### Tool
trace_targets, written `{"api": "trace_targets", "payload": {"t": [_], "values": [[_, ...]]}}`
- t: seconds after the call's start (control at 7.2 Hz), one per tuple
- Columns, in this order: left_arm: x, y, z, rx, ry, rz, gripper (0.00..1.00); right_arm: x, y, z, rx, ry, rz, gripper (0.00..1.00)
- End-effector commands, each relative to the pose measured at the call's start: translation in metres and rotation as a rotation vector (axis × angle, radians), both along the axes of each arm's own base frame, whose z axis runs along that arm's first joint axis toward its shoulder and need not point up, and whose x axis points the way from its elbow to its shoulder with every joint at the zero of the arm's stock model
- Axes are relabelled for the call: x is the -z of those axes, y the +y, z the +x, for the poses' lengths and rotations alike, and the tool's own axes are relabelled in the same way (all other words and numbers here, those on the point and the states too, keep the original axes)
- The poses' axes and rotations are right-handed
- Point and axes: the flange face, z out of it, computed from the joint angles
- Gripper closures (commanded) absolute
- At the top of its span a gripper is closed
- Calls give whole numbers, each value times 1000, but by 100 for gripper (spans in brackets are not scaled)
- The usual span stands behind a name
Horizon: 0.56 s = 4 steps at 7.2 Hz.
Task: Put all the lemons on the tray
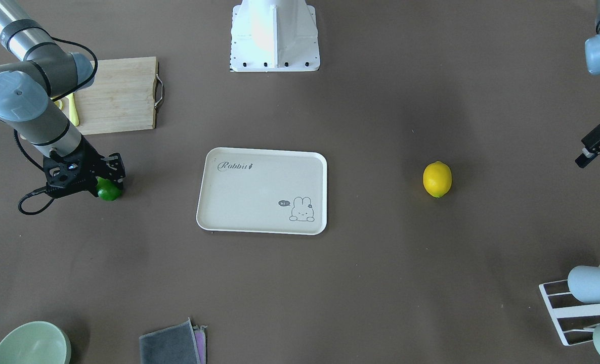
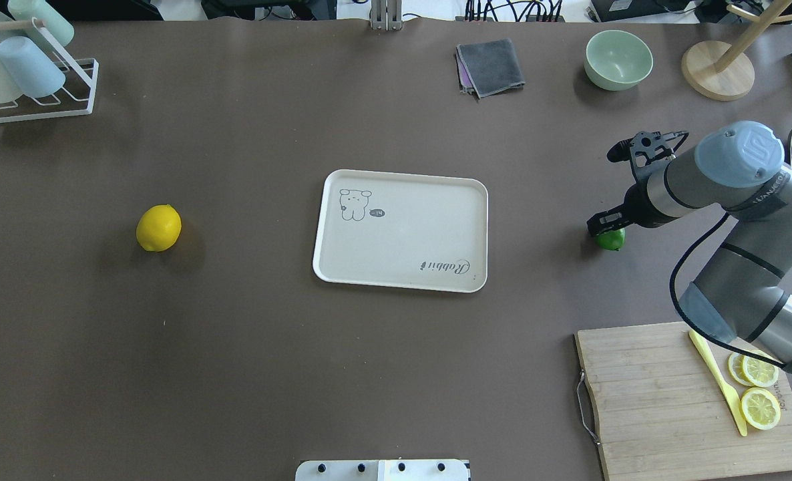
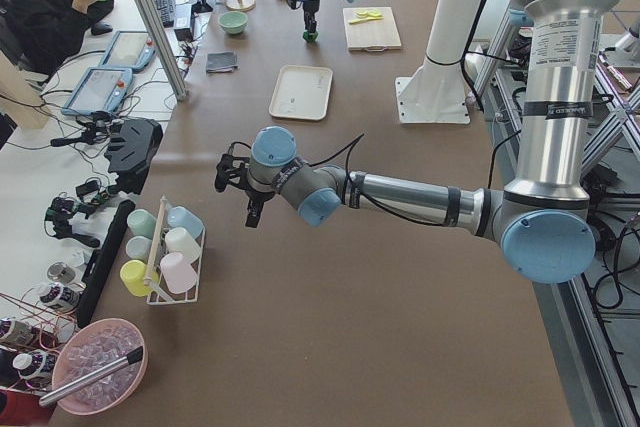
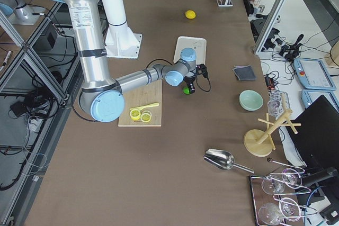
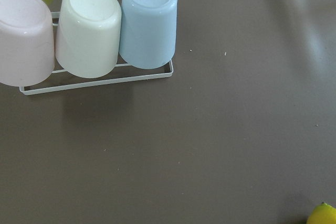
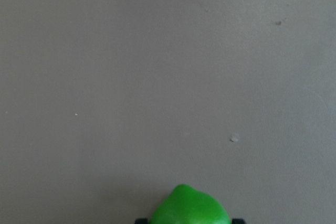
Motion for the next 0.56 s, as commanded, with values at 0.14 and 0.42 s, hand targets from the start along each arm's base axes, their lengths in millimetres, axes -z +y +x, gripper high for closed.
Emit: {"api": "trace_targets", "payload": {"t": [0.14,0.42], "values": [[27,-16,55,-23,11,-1,2,28,-12,11,3,-59,-1,100],[71,-23,145,3,14,-9,2,58,-17,20,-19,-120,-20,100]]}}
